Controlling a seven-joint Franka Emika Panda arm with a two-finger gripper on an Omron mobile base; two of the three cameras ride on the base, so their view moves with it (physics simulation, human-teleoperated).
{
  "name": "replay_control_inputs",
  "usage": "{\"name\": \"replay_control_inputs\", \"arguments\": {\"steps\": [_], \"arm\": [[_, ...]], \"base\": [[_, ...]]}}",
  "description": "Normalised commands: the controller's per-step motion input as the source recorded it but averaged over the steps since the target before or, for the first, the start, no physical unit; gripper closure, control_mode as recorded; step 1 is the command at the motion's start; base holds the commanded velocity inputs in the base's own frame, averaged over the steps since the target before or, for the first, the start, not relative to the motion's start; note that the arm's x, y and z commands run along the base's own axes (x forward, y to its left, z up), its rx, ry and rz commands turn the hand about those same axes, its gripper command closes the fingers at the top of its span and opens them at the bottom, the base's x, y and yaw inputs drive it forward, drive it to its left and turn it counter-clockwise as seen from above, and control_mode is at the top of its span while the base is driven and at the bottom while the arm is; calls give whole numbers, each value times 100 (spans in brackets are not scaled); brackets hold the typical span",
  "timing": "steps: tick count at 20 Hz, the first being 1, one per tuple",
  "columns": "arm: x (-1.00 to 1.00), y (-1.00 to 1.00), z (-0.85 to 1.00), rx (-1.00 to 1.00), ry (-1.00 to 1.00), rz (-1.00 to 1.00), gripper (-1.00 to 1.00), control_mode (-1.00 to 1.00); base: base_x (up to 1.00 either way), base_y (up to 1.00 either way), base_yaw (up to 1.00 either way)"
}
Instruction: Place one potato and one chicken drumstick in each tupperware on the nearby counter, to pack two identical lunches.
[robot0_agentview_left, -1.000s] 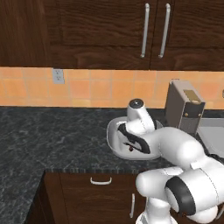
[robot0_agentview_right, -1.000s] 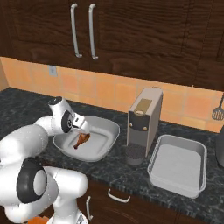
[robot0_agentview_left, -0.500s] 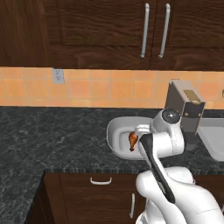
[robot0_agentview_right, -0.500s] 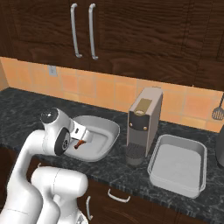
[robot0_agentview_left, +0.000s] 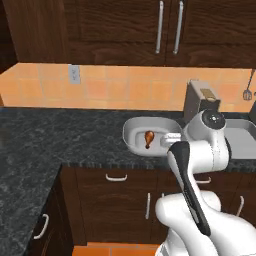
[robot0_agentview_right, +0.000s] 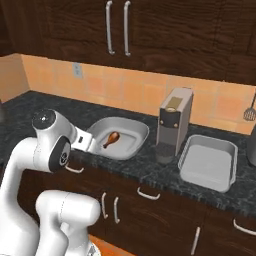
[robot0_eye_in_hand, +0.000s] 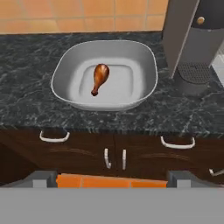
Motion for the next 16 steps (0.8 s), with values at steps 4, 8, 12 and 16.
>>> {"name": "replay_control_inputs", "arguments": {"steps": [4, 8, 12, 16], "arm": [[0, 0, 0, 0, 0, 0, -100, 100], [0, 0, 0, 0, 0, 0, -100, 100], [0, 0, 0, 0, 0, 0, -100, 100], [0, 0, 0, 0, 0, 0, -100, 100]], "base": [[-94, -100, -10], [-61, -100, -12], [-42, -100, -9], [-28, -100, -5]]}}
